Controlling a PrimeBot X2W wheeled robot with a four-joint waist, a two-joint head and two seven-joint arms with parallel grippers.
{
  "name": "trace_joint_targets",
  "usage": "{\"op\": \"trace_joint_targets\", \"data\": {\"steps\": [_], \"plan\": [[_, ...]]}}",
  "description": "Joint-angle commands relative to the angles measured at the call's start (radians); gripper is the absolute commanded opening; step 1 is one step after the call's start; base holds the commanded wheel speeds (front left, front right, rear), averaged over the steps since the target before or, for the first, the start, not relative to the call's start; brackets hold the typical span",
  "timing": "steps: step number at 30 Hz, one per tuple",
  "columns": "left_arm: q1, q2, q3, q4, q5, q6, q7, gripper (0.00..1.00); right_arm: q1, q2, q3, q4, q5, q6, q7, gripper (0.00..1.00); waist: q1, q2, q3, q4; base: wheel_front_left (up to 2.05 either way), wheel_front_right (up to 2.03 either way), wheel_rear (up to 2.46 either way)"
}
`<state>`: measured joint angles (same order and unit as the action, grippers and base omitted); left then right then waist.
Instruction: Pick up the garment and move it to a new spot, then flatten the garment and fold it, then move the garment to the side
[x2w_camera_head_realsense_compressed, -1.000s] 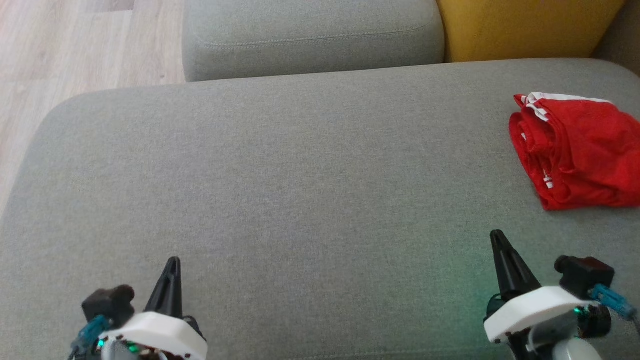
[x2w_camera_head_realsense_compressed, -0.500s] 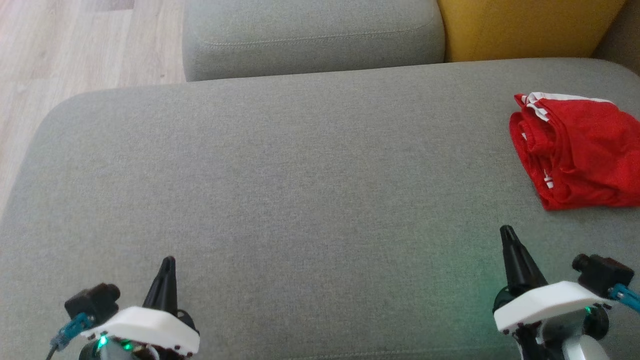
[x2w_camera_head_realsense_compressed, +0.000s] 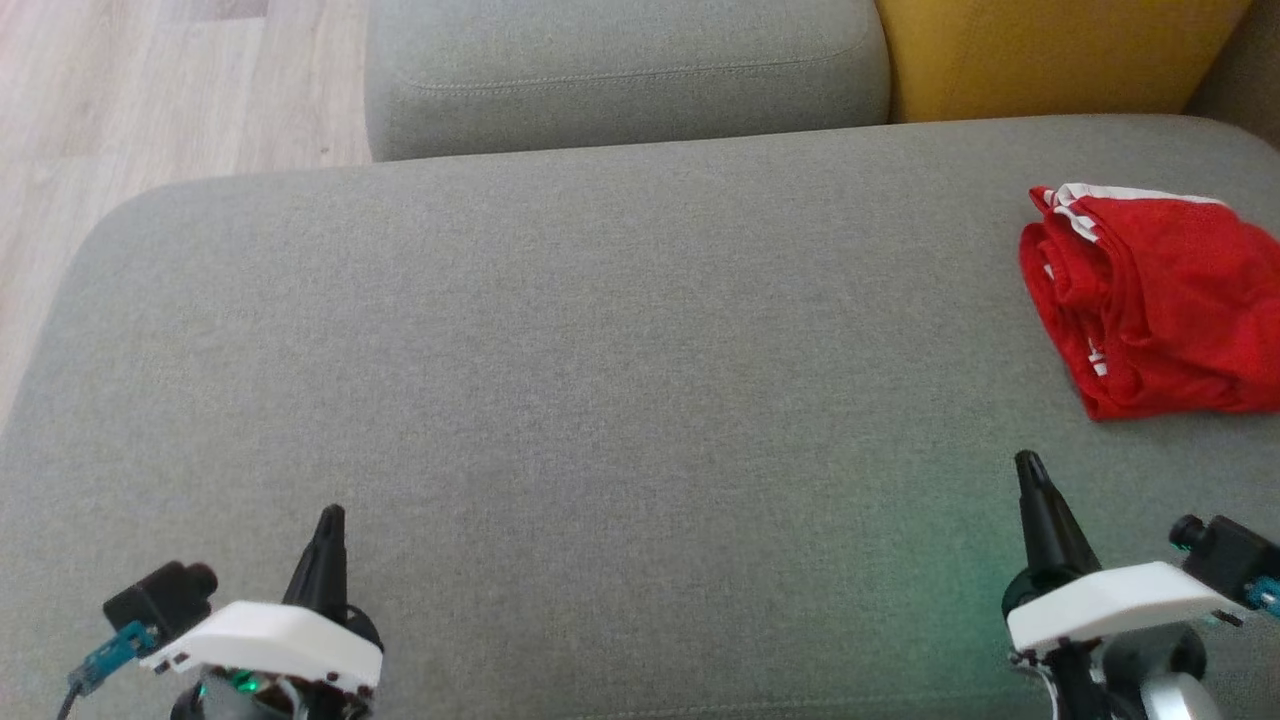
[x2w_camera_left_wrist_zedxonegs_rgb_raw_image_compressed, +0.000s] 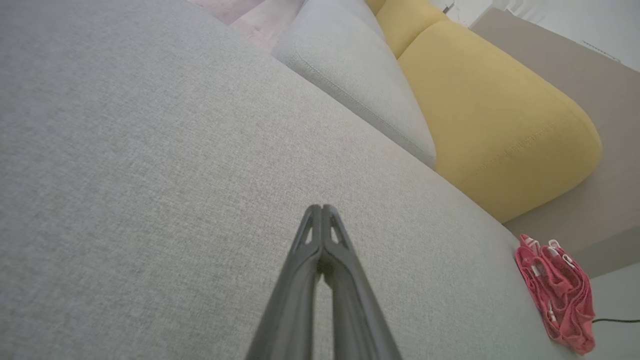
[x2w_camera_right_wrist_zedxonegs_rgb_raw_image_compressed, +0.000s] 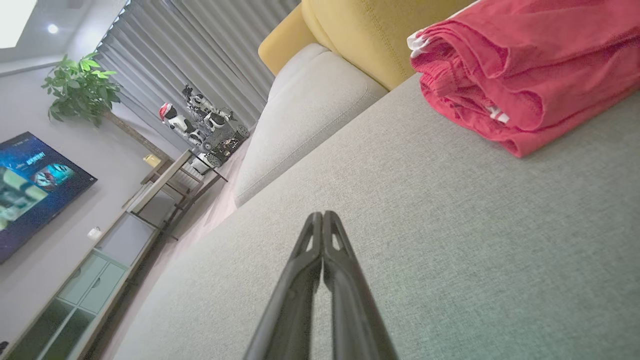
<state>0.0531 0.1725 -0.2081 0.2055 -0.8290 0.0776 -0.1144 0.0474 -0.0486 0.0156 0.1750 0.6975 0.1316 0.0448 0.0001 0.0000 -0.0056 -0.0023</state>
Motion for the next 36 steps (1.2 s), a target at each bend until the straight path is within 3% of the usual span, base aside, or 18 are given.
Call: {"op": "trace_joint_targets", "data": {"steps": [1,36], "plan": [[-0.064,0.002,0.040,-0.024,-0.035,-0.015,0.009,0.00,-0.066,-0.020,-0.003,-0.027,0.045,0.000,0.001,0.00,-0.0001,0.0000,0.000,0.000,0.00,0.00,0.00],[-0.107,-0.046,0.156,0.005,-0.386,-0.103,0.099,0.00,-0.105,-0.023,-0.044,0.016,0.454,-0.001,0.019,0.00,-0.0001,0.0000,0.004,0.001,0.00,0.00,0.00]]}}
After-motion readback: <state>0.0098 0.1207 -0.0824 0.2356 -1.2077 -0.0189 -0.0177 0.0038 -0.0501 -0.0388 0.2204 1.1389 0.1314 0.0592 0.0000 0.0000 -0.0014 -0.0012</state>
